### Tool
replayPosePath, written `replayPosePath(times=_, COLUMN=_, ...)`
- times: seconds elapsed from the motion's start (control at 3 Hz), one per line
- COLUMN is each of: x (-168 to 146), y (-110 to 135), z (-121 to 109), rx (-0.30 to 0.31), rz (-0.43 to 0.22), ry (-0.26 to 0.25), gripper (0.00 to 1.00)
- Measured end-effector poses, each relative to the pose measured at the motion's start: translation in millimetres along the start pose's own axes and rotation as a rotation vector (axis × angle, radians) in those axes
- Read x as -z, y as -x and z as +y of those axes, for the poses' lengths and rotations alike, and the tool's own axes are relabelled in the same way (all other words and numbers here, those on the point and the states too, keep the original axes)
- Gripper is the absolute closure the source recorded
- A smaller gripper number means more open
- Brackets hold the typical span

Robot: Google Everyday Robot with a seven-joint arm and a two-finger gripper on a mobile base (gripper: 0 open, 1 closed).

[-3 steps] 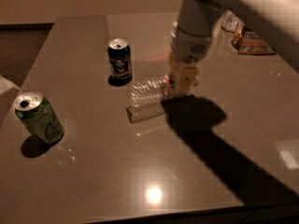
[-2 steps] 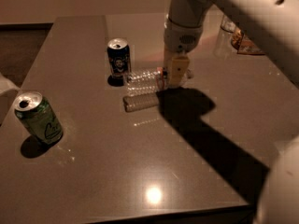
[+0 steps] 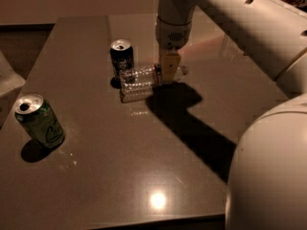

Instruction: Move water bottle near pepsi can

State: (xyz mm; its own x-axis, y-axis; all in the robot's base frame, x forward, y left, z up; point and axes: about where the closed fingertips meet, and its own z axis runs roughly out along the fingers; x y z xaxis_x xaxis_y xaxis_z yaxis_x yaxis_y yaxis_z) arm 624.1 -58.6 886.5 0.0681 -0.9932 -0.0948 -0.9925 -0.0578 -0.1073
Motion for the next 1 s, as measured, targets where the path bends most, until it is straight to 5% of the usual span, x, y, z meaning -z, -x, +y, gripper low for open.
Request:
replayPosePath(times=0.67, x=-3.9, y=5.3, z=-9.2, rx=0.001, rz=-0.015, ry=-0.028, gripper=0.13)
replayPosePath(times=1.0, x=-5.7, y=7.2, z=-12.4, rx=0.002, rz=-0.02, ry=-0.038, gripper=0.0)
